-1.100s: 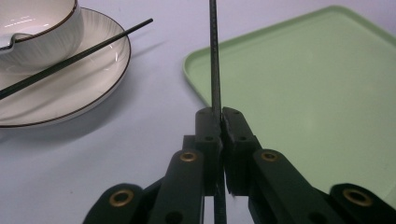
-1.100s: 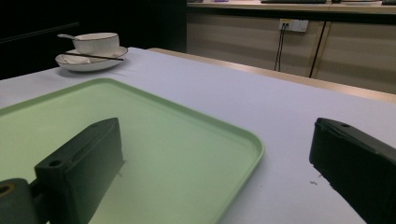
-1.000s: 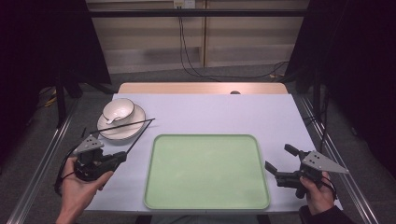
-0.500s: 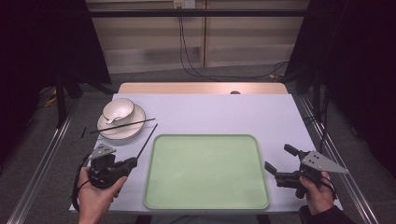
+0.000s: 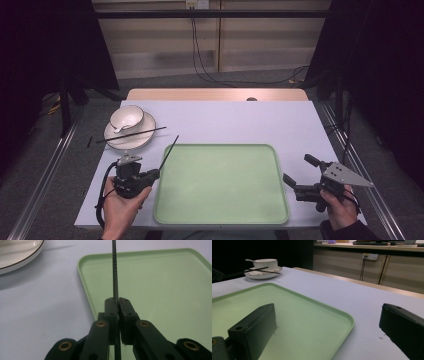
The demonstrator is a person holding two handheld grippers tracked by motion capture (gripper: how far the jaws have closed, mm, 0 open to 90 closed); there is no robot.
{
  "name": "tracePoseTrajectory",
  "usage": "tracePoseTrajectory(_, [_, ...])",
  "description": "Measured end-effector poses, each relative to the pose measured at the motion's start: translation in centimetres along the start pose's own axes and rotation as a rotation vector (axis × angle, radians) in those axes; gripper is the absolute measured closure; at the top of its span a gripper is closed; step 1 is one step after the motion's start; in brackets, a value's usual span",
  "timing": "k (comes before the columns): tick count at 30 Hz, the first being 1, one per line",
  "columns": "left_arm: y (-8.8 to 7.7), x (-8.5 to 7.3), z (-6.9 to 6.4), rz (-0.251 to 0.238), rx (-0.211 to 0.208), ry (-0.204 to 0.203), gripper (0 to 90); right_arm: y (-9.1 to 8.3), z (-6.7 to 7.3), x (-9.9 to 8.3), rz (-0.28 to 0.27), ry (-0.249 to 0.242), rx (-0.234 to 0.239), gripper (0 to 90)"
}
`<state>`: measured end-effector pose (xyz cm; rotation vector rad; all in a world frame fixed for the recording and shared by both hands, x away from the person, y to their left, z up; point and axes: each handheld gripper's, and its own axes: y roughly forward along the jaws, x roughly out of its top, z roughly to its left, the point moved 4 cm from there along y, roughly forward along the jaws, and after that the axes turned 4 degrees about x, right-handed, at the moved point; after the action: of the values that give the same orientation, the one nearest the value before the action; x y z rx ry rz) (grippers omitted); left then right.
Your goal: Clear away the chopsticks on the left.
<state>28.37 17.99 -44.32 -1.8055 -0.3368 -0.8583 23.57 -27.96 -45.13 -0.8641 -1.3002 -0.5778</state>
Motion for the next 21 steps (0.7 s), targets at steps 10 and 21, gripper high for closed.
tracePoseTrajectory(10, [2.9,-1.3,-1.1,0.05,-0.006,-0.053,86.2,0.0,0.0,0.0,0.002,0.001,0.008,0.7])
tracePoseTrajectory(21, [4.7,-2.0,-1.5,0.111,0.031,-0.077,86.0,0.1,0.1,-0.1,0.006,0.008,0.007,0.8])
